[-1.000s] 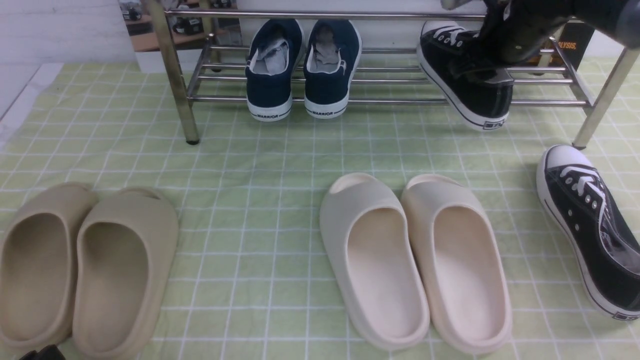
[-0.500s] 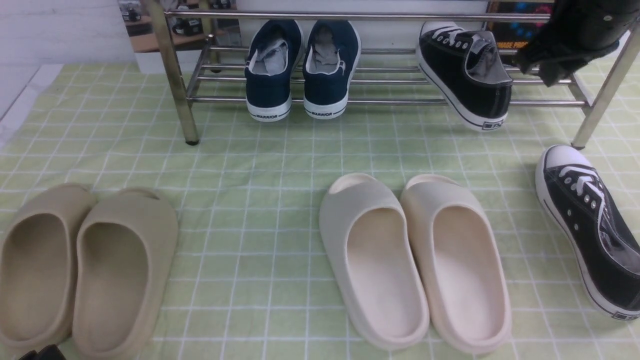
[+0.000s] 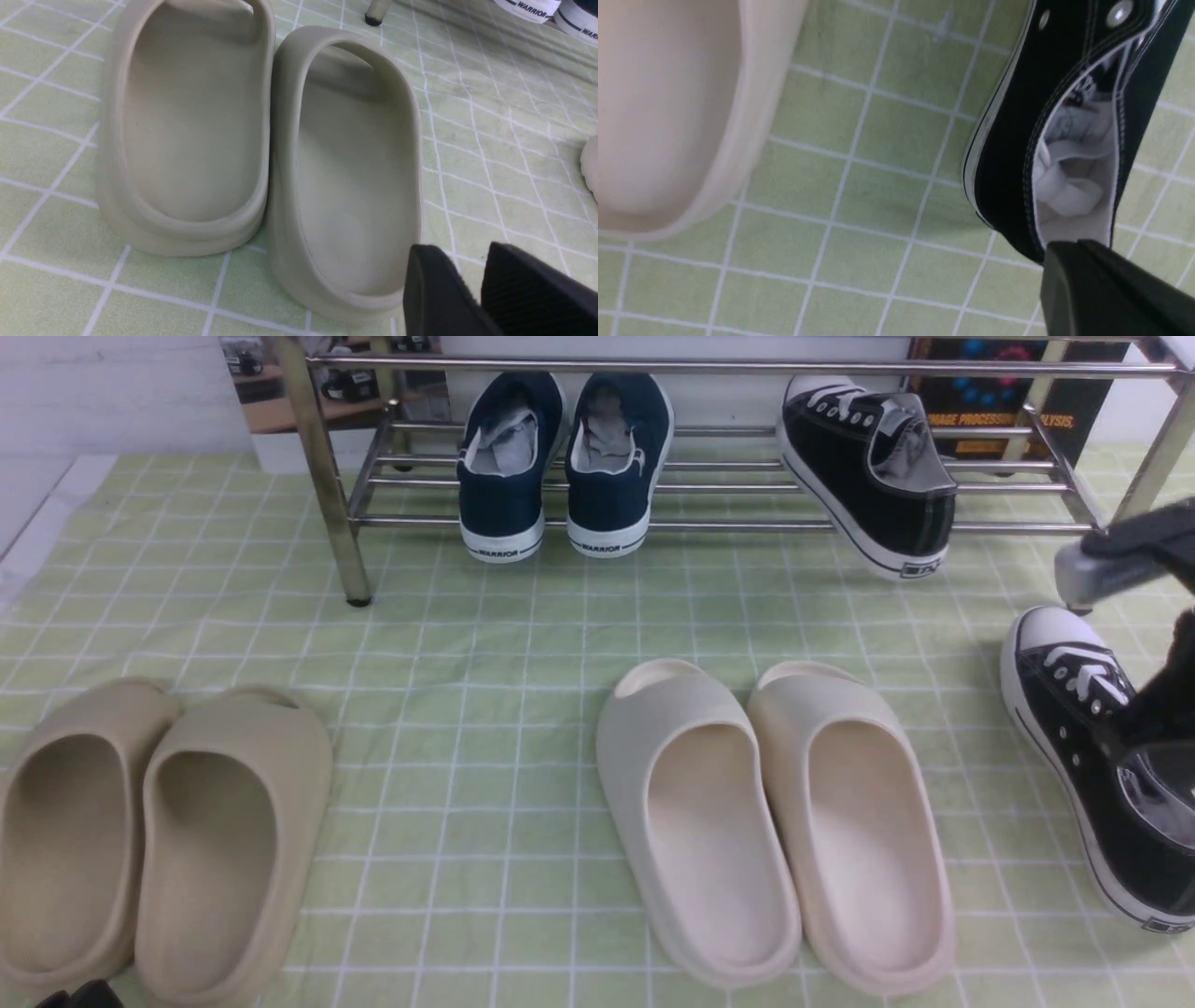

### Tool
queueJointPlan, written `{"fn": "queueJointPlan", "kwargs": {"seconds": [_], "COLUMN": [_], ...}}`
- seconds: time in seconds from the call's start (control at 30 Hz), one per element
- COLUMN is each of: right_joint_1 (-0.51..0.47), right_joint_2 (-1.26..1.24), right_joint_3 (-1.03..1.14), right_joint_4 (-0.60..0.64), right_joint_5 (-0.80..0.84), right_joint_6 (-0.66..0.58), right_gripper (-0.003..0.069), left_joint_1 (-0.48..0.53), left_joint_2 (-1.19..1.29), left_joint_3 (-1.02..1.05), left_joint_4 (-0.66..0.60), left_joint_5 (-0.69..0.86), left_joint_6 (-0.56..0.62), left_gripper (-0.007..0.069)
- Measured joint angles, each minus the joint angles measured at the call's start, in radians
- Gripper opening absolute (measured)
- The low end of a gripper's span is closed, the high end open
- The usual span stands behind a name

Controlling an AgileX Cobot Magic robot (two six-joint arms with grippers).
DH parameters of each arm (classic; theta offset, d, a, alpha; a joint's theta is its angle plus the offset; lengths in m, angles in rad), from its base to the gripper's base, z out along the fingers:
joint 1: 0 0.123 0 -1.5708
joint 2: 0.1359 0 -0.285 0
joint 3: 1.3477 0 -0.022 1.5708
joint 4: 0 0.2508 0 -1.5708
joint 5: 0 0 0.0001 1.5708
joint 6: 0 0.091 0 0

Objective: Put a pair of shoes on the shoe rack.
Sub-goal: Use the right arm to grab the shoe closest to it

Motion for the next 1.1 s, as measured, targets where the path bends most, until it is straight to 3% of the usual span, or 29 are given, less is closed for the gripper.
{"fn": "queueJointPlan", "kwargs": {"seconds": [0.17,0.23,0.27,0.4,0.47,0.5,0.6,0.7,0.77,0.83,0.87,0.93,0.97,1.0,1.1], "right_joint_1": [0.000,0.000,0.000,0.000,0.000,0.000,0.000,0.000,0.000,0.000,0.000,0.000,0.000,0.000,0.000], "right_joint_2": [0.009,0.024,0.025,0.056,0.062,0.072,0.087,0.107,0.126,0.155,0.155,0.169,0.169,0.163,0.134], "right_joint_3": [0.088,0.106,0.106,0.109,0.111,0.111,0.111,0.111,0.111,0.111,0.111,0.111,0.111,0.111,0.101], "right_joint_4": [-0.004,-0.005,-0.004,-0.048,-0.073,-0.112,-0.133,-0.115,-0.095,-0.075,-0.074,-0.074,-0.074,-0.074,-0.066], "right_joint_5": [-0.085,-0.137,-0.137,-0.223,-0.238,-0.250,-0.254,-0.254,-0.254,-0.254,-0.254,-0.256,-0.256,-0.257,-0.229], "right_joint_6": [0.031,0.058,0.060,0.120,0.140,0.175,0.194,0.195,0.183,0.160,0.159,0.152,0.152,0.152,0.152], "right_gripper": [0.0025,0.0090,0.0090,0.0307,0.0365,0.0443,0.0487,0.0459,0.0399,0.0276,0.0265,0.0107,0.0107,0.0027,0.0016], "left_joint_1": [0.000,0.000,0.000,0.000,0.000,0.000,0.000,0.000,0.000,0.000,0.000,0.000,0.000,0.000,0.000], "left_joint_2": [0.000,0.000,0.000,0.000,0.000,0.000,0.000,0.000,0.000,0.000,0.000,0.000,0.000,0.000,0.000], "left_joint_3": [0.000,0.000,0.000,0.000,0.000,0.000,0.000,0.000,0.000,0.000,0.000,0.000,0.000,0.000,0.000], "left_joint_4": [0.000,0.000,0.000,0.000,0.000,0.000,0.000,0.000,0.000,0.000,0.000,0.000,0.000,0.000,0.000], "left_joint_5": [0.000,0.000,0.000,0.000,0.000,0.000,0.000,0.000,0.000,0.000,0.000,0.000,0.000,0.000,0.000], "left_joint_6": [0.000,0.000,0.000,0.000,0.000,0.000,0.000,0.000,0.000,0.000,0.000,0.000,0.000,0.000,0.000], "left_gripper": [0.0183,0.0185,0.0185,0.0188,0.0190,0.0193,0.0197,0.0199,0.0200,0.0204,0.0204,0.0206,0.0206,0.0206,0.0207]}}
